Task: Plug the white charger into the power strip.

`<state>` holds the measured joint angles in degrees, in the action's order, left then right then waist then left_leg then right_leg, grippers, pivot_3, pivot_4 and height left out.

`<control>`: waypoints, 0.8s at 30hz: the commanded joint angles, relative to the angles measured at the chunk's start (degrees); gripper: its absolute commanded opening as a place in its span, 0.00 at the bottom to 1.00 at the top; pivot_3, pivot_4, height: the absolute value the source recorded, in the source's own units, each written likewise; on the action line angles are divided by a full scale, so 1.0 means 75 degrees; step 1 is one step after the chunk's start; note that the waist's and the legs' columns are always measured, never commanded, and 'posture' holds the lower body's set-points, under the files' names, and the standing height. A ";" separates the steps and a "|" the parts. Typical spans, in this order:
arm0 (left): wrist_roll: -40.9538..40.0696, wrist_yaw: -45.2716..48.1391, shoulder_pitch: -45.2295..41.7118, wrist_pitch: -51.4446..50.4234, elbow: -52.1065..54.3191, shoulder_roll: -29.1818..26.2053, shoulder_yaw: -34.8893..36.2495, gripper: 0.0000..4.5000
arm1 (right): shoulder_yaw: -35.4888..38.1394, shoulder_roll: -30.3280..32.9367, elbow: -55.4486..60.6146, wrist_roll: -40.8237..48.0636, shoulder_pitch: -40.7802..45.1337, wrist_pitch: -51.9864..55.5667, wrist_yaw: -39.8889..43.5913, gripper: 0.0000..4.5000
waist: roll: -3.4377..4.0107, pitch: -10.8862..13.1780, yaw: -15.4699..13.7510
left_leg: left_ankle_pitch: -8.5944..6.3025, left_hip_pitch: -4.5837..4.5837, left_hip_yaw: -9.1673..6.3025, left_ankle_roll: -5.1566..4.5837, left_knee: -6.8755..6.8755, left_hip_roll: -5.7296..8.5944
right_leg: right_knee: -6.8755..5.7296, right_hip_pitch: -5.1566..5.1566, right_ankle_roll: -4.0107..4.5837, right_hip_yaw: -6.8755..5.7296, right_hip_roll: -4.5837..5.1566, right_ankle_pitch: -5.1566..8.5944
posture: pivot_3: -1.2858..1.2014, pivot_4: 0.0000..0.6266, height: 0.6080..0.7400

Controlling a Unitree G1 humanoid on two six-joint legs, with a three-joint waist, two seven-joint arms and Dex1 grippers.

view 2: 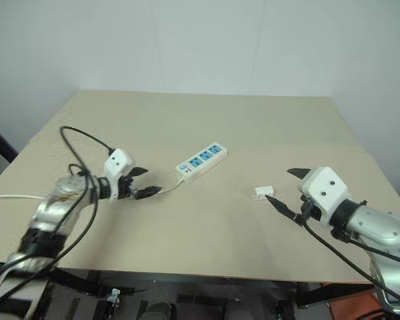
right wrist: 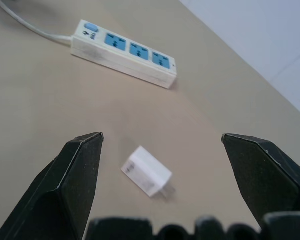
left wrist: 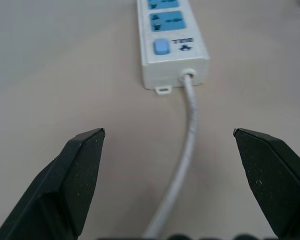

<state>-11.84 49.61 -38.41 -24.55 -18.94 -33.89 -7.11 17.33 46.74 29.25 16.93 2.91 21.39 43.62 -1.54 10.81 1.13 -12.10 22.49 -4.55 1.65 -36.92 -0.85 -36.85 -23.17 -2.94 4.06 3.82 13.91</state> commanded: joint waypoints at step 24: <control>0.0033 0.1748 0.2524 0.0802 0.1984 -0.0595 0.0329 0.24 | 0.0165 0.0366 0.0511 0.0477 0.0037 0.0199 0.0287 1.00 | 0.0005 -0.0015 0.0168 | -0.0001 -0.0031 0.0001 0.0000 0.0009 -0.0002 | -0.0032 0.0012 0.0004 0.0005 0.0007 0.0004 | 0.52 0.24 1.00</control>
<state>-10.50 63.37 -22.10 -16.47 -8.31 -36.83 -6.50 16.82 48.92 31.53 19.44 3.10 23.01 45.75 -1.50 10.69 2.39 -12.11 22.26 -4.54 1.65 -36.86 -0.89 -37.07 -23.09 -2.97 4.09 3.86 13.97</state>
